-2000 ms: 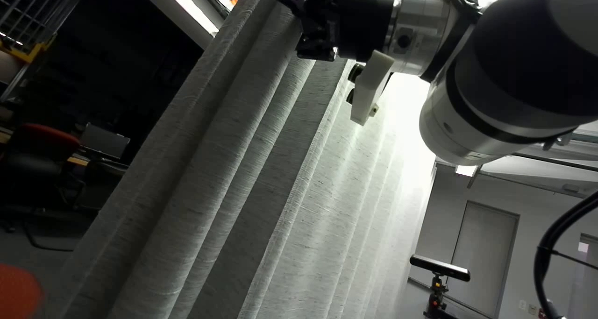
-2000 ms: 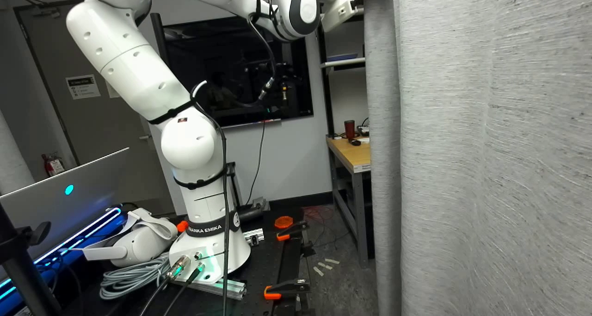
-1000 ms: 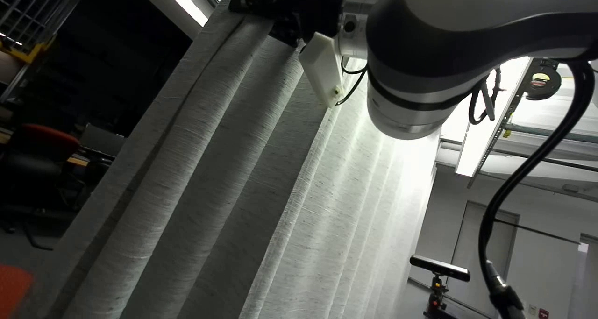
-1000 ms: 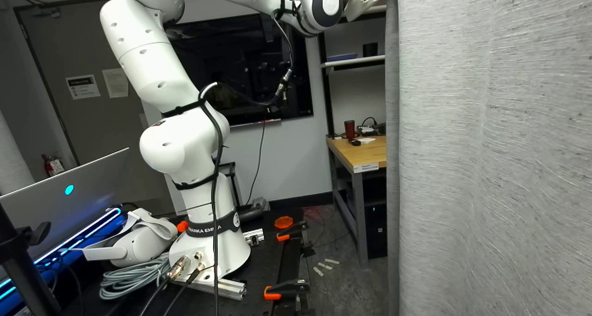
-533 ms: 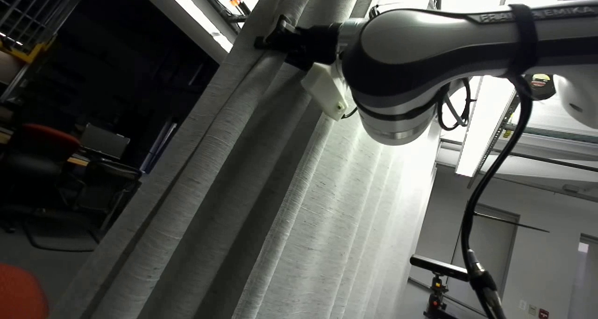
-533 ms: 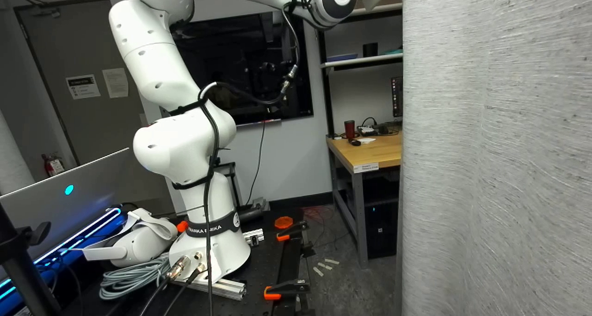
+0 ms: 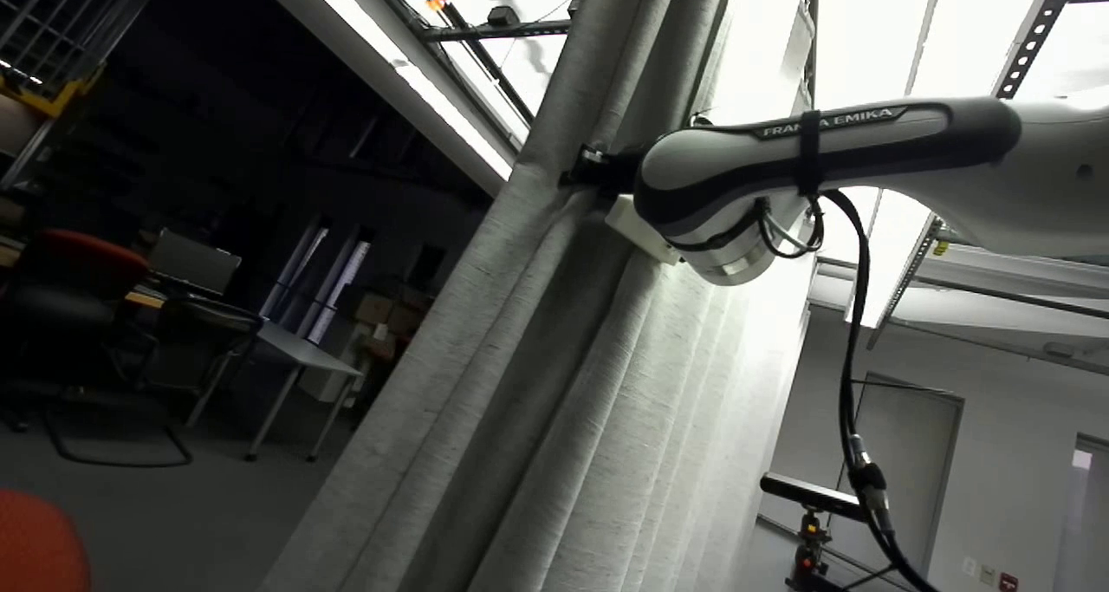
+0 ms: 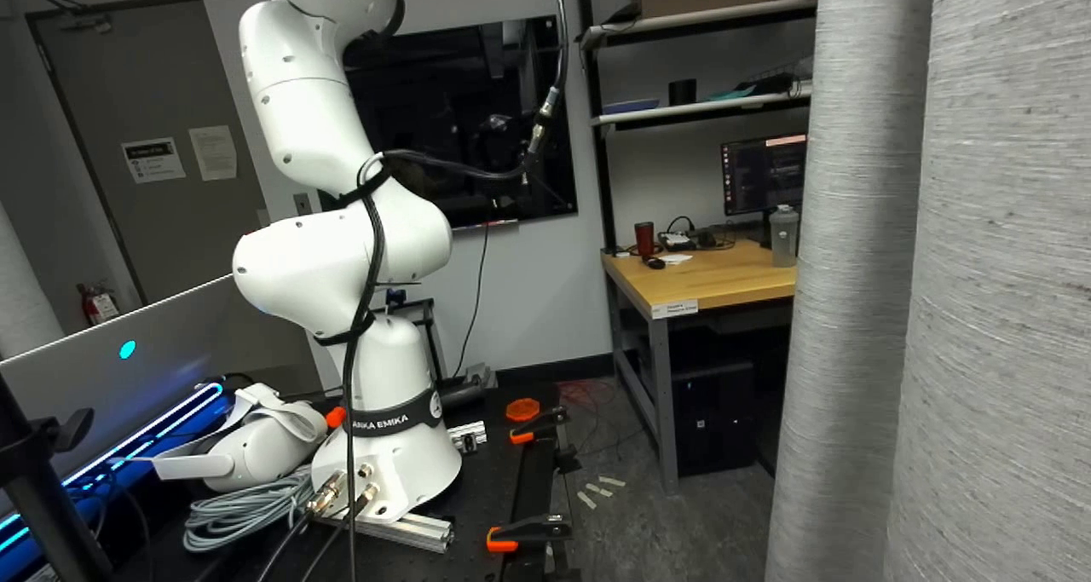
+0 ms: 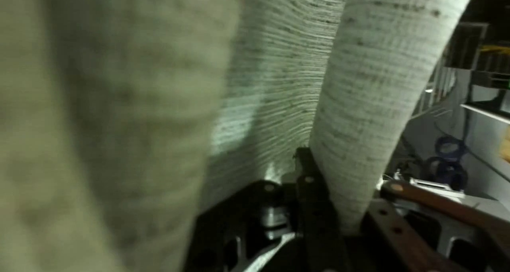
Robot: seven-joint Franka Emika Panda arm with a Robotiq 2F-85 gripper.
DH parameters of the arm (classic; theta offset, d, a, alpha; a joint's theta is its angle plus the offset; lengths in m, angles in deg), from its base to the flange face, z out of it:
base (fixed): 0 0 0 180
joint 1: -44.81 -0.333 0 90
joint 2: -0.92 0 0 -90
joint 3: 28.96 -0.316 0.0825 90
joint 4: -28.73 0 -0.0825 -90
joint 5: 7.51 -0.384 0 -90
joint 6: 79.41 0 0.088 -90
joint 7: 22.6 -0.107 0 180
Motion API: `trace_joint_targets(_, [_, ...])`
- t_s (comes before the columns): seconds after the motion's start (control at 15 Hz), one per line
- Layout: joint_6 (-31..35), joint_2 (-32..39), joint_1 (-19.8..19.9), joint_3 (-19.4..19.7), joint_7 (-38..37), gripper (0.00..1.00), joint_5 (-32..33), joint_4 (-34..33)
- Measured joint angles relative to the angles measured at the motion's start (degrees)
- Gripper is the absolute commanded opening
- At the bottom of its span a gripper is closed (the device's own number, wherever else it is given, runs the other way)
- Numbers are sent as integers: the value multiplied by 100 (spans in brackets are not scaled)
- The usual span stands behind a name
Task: Slide the curtain to the right
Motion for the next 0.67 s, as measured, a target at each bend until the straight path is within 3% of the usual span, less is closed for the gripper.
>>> trace_joint_targets(0.47, [-716, 100, 2886, -949, -440, 1, 96, -678])
trace_joint_targets(0.67, [-978, 201, 4152, -1551, -877, 1, 266, -850])
